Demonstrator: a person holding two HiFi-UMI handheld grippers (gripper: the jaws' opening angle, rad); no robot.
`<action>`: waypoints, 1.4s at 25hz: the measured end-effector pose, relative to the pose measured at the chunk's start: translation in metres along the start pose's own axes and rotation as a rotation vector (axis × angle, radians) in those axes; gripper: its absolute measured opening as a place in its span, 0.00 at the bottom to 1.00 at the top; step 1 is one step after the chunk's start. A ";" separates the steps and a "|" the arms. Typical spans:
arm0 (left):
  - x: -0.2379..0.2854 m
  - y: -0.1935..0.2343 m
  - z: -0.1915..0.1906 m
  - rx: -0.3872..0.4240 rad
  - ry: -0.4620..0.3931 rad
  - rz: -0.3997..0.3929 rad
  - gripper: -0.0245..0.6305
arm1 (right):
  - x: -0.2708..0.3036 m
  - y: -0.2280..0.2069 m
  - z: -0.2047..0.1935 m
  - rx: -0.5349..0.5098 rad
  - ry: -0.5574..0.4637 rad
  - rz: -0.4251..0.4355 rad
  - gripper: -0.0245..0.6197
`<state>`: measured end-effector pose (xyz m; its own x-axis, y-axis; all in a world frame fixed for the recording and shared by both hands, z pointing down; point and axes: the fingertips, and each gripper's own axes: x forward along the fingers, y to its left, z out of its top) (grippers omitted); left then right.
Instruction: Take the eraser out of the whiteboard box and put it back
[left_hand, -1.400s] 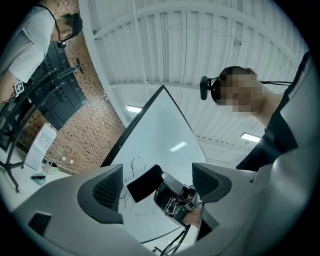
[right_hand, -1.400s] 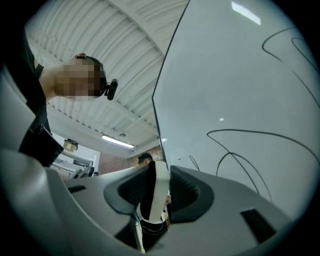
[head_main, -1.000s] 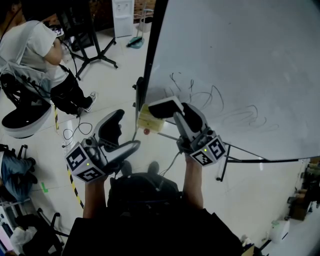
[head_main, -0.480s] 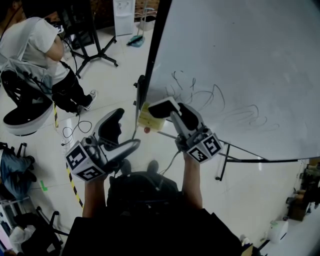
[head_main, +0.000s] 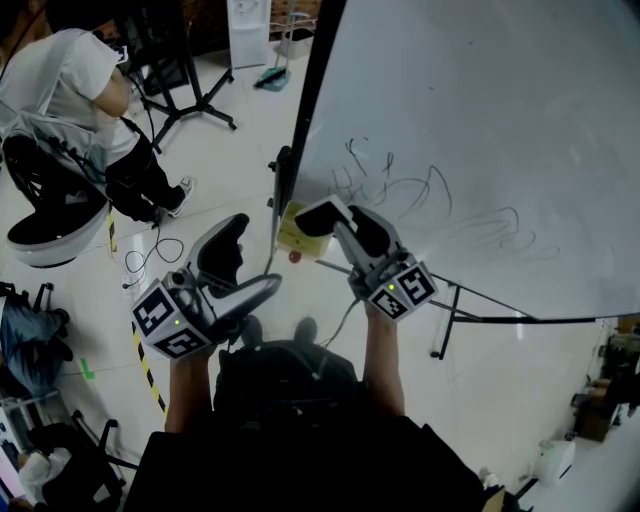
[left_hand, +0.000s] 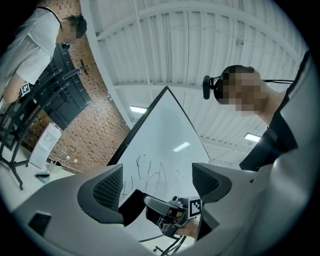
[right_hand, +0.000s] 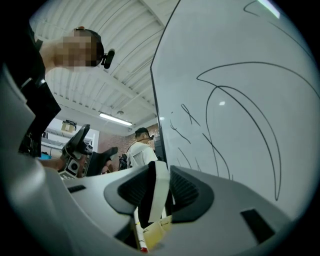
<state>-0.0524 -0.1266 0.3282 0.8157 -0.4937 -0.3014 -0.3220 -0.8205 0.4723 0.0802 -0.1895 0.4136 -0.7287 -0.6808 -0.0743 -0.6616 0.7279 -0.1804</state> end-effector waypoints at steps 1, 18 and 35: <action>0.000 0.000 0.000 -0.001 0.001 0.000 0.70 | 0.001 0.000 -0.002 -0.003 0.007 0.000 0.27; 0.000 0.011 -0.008 -0.023 0.016 0.022 0.69 | 0.013 0.002 -0.035 -0.047 0.113 0.018 0.27; -0.004 0.022 -0.016 -0.043 0.024 0.042 0.69 | 0.021 0.004 -0.069 -0.108 0.212 0.040 0.27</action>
<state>-0.0546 -0.1382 0.3532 0.8134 -0.5197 -0.2613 -0.3353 -0.7860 0.5194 0.0507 -0.1951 0.4789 -0.7682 -0.6269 0.1299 -0.6380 0.7664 -0.0742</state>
